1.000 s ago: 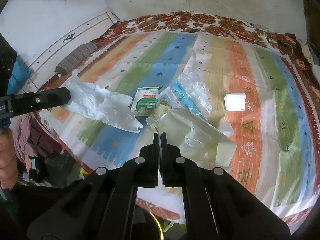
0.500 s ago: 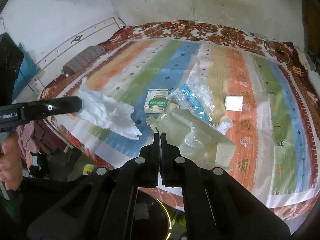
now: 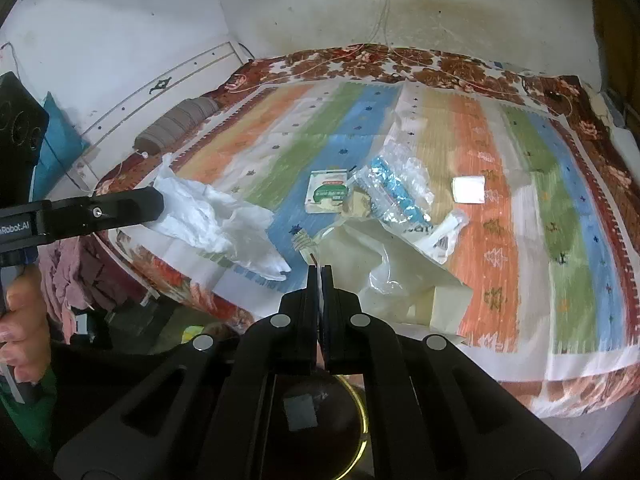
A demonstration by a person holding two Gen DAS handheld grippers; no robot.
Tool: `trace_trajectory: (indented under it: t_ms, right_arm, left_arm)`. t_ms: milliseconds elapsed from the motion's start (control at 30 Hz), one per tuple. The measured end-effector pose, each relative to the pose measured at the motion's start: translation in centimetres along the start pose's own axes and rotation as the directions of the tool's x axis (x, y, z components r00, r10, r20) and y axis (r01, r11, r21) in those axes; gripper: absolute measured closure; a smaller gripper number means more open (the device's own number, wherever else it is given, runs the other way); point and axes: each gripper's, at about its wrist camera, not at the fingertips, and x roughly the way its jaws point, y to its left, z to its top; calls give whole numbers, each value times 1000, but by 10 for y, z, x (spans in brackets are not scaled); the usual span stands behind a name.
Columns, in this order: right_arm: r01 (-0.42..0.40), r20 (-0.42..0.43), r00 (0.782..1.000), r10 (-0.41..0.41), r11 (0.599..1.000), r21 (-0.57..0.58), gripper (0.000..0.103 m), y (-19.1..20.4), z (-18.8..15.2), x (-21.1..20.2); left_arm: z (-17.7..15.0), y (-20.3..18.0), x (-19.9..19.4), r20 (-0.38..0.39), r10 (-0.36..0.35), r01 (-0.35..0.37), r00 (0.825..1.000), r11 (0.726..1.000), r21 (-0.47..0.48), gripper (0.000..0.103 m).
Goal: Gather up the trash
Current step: 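Lift the tissue in the left gripper and the bag in the right gripper toward the bin, then open the left gripper over the bin while the right gripper releases the translucent bag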
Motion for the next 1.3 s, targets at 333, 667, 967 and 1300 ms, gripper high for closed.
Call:
trace_trajectory:
  t_ms: [333,667,967,1300]
  right_arm:
    - [-8,7,1000,8,1000,20,102,12,-32,-15]
    - [-14,-8,1000,14,999,52,102,20,-64,-23]
    - [-13,-57,998,18,997,81,102,23,-92,-16]
    - [10,-187,982,10,995,103,102,30,-128,14]
  left_arm:
    - [-28,-12,-15,-1,-22,22,1000,998,50,102]
    - [-65,-10,-24,-30,-21,22,999,998,56,102]
    - [-103,-14,-21,-77,-9,14,997,998,65,102]
    - [-135,-13,2,-169,71,-59,983,996,73,102]
